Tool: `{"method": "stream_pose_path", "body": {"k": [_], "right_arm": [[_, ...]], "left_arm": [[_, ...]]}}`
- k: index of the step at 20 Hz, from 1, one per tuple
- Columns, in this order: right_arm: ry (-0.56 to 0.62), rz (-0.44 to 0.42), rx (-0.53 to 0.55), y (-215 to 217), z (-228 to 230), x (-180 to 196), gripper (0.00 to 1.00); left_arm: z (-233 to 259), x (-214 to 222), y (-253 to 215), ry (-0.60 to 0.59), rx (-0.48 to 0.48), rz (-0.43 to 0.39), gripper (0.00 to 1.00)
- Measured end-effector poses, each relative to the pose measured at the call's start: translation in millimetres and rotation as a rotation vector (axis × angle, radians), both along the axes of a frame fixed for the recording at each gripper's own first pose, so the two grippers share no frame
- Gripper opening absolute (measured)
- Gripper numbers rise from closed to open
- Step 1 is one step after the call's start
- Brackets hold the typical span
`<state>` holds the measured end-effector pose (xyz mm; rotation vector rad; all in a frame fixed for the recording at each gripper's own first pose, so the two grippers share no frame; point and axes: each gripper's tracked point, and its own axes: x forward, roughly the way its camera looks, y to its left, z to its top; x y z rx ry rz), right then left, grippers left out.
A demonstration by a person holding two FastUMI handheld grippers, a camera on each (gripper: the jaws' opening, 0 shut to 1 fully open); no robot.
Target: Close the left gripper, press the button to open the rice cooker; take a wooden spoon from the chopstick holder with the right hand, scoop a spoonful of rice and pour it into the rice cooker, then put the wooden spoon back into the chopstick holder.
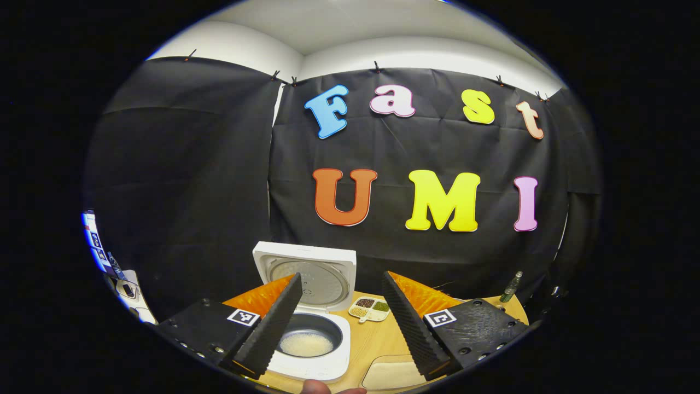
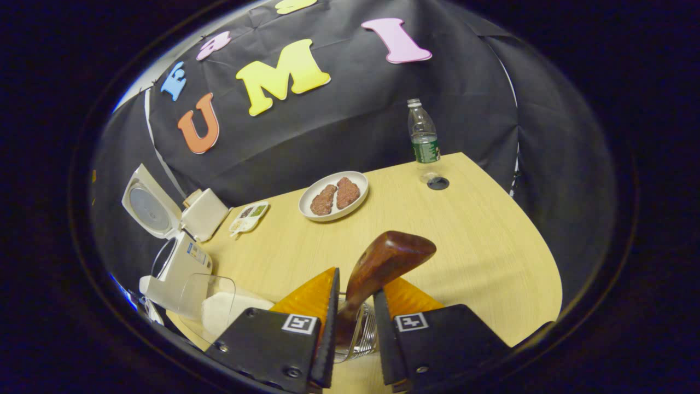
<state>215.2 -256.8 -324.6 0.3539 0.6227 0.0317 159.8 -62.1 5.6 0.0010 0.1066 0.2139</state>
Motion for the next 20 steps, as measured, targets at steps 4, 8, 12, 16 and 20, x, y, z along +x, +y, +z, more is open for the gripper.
{"method": "stream_pose_path", "body": {"k": [4,8,12,16,20], "right_arm": [[0.012,0.011,0.024,9,7,-6,0.25],[-0.003,-0.005,-0.017,14,24,-12,0.18],[-0.080,-0.011,-0.139,24,74,-17,0.13],[-0.193,0.035,-0.262,66,144,-30,0.13],[-0.253,0.150,-0.286,152,172,-39,0.13]], "left_arm": [[-1,-3,2,-0.007,0.007,-0.004,0.94],[-10,-14,14,0.000,0.008,-0.018,0.94],[-22,-31,38,0.001,-0.003,-0.031,0.94],[-33,-50,66,-0.006,-0.005,-0.046,0.94],[-43,-68,91,-0.006,-0.014,-0.064,0.94]]}}
